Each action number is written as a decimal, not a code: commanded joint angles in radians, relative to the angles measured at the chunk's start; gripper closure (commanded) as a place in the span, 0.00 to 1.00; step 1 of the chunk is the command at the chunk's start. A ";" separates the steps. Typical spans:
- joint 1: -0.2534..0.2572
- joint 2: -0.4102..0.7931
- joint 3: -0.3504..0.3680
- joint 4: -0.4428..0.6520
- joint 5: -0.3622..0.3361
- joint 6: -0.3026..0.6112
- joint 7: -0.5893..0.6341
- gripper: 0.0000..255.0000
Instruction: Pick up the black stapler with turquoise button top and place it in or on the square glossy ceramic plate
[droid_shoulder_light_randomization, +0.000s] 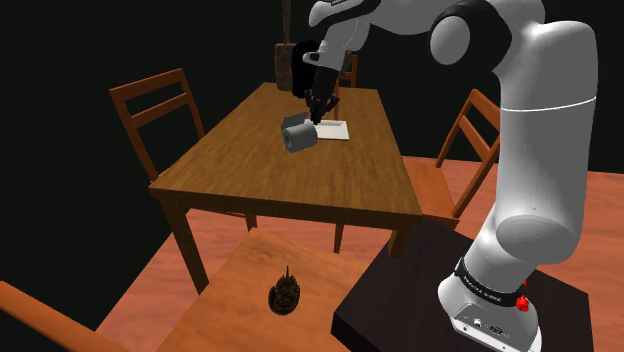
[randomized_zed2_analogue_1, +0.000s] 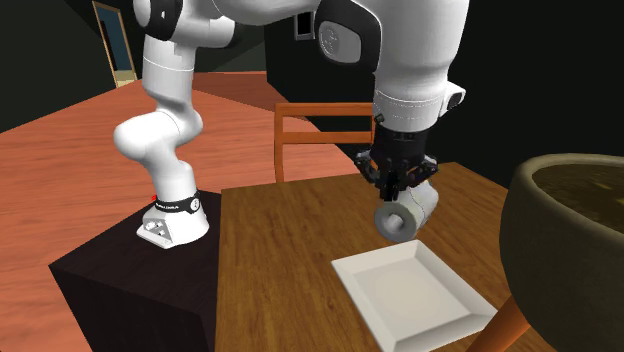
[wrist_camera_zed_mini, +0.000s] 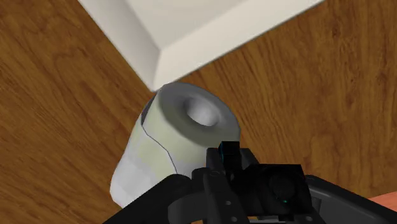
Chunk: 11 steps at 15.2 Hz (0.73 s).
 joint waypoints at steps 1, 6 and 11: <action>-0.042 0.070 -0.006 0.092 0.016 -0.040 -0.028 1.00; -0.175 0.270 -0.003 0.411 0.059 -0.185 -0.065 1.00; -0.276 0.434 0.018 0.669 0.089 -0.279 -0.062 1.00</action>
